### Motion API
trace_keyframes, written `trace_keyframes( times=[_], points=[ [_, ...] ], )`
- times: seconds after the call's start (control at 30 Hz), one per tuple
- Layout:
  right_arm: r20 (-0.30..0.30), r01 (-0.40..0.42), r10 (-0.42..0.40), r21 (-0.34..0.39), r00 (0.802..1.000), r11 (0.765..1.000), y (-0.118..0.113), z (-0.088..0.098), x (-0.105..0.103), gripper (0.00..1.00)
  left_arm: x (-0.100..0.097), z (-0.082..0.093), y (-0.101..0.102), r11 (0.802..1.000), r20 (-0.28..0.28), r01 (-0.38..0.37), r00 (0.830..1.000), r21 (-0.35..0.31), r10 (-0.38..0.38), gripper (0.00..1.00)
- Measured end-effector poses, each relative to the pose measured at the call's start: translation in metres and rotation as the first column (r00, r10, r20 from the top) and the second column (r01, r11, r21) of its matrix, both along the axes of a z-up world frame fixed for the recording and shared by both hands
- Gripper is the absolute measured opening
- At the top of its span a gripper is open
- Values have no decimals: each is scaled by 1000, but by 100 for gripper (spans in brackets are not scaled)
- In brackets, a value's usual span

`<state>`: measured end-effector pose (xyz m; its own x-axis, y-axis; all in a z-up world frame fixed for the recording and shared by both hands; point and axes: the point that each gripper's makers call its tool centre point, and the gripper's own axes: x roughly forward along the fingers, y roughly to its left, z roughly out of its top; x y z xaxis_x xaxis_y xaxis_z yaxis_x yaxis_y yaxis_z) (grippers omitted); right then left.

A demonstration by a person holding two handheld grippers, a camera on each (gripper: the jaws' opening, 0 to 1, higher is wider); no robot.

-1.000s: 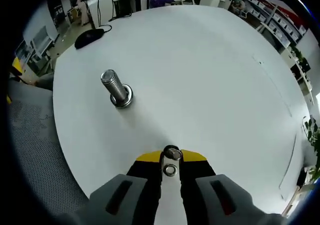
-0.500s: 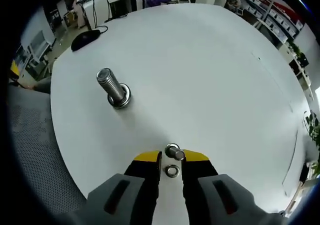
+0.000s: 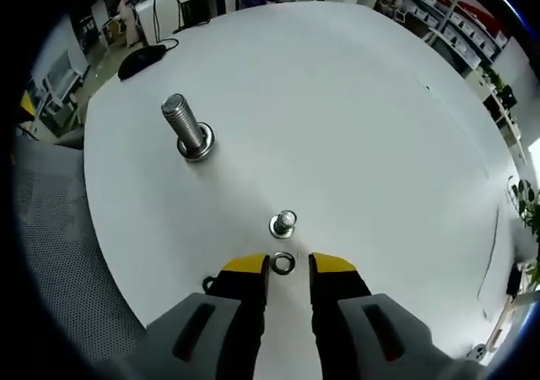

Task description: Place the washer onto the threaded stud by aligning its center hole with the stud, sliding it down to the base, and recovering from edge contact or off-axis alignment until the washer reaches the visible bottom stop.

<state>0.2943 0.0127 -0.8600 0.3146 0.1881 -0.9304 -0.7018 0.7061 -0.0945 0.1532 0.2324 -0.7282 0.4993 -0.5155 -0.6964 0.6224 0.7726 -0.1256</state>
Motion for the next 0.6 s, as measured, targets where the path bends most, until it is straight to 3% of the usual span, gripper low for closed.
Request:
trace_keyframes(
  times=[0.3, 0.6],
  points=[
    [-4, 45, -45, 21, 999, 999, -6, -2, 0, 22, -1, -1, 0, 1000, -3, 4, 1000, 4, -4, 27],
    [-7, 40, -40, 35, 999, 999, 1, -6, 2, 21, -1, -2, 0, 1000, -7, 6, 1000, 7, -6, 27]
  ],
)
